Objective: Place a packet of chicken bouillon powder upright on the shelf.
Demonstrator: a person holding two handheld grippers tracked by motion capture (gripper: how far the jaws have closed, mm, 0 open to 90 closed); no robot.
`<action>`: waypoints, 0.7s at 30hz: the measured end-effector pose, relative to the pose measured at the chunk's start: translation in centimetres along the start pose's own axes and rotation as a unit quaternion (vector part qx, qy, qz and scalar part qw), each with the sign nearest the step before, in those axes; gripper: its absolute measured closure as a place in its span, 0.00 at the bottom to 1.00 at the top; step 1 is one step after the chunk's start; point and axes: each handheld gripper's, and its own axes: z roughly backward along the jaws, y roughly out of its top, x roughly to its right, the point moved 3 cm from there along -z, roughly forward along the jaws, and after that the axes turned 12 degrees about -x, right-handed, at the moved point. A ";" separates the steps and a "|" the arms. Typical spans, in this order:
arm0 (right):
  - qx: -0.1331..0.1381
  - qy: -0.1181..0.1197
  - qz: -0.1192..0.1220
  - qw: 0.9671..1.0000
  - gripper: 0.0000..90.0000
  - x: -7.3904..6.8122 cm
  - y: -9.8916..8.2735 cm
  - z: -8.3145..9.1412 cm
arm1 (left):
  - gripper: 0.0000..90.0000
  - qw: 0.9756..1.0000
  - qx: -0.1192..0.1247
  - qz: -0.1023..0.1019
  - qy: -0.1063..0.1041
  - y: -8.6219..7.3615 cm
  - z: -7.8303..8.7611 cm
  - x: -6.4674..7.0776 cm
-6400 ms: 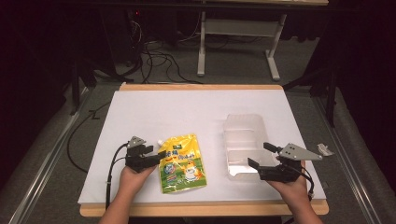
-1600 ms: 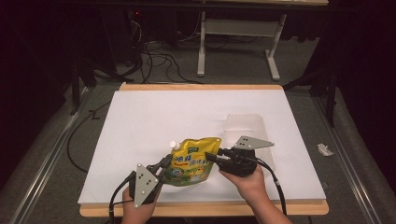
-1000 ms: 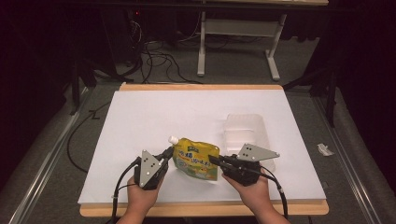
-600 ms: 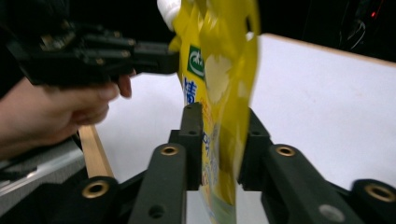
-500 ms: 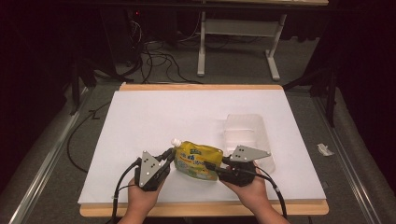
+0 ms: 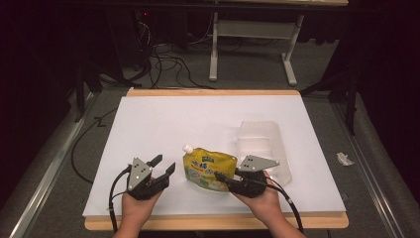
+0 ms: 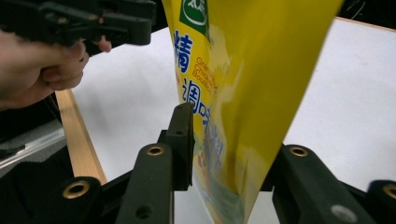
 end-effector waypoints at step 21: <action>0.002 0.010 -0.005 1.000 0.97 0.0 0.1 -0.4 | 0.47 1.000 -0.019 -0.003 0.016 -0.5 -0.7 -1.2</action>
